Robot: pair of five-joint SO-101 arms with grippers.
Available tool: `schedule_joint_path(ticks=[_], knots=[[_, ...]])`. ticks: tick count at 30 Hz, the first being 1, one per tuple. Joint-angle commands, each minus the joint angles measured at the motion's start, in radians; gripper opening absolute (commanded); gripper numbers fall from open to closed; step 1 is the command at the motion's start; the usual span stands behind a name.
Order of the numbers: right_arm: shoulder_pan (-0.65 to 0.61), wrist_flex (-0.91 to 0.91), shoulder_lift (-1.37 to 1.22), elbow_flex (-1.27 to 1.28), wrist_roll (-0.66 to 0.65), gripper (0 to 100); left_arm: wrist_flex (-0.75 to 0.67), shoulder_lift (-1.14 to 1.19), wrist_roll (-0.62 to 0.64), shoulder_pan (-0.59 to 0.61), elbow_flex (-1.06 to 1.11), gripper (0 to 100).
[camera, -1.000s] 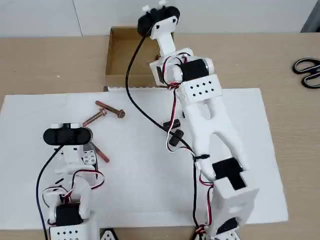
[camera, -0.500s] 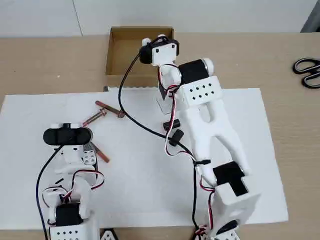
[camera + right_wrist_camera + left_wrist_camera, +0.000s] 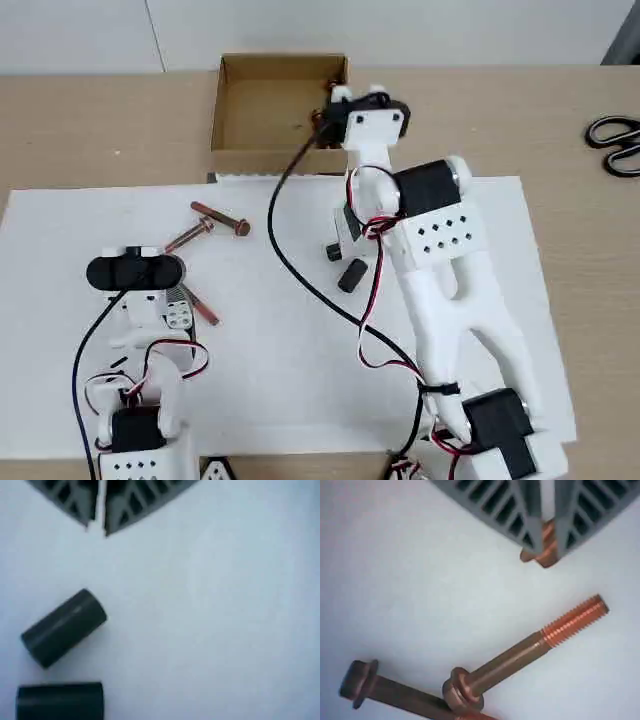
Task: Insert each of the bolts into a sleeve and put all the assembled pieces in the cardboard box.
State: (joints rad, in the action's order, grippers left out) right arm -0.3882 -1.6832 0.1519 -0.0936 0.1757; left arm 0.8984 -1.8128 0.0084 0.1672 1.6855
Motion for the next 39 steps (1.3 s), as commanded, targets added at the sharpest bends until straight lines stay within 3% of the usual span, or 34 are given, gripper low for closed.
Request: schedule_joint_path(ticks=[1,11,19,39], knots=[[0.012,0.001,0.033,0.058,0.141,0.5,0.005,-0.006,0.005,0.005,-0.010,1],[0.005,0.018,-0.151,0.092,0.331,0.7,0.005,-0.006,0.005,0.005,-0.010,1],[0.004,0.018,-0.312,0.009,0.400,17.7,0.005,-0.006,0.005,0.005,-0.010,1],[-0.062,0.058,-0.573,-0.221,0.404,14.8,0.005,-0.006,0.005,0.005,-0.010,1]])
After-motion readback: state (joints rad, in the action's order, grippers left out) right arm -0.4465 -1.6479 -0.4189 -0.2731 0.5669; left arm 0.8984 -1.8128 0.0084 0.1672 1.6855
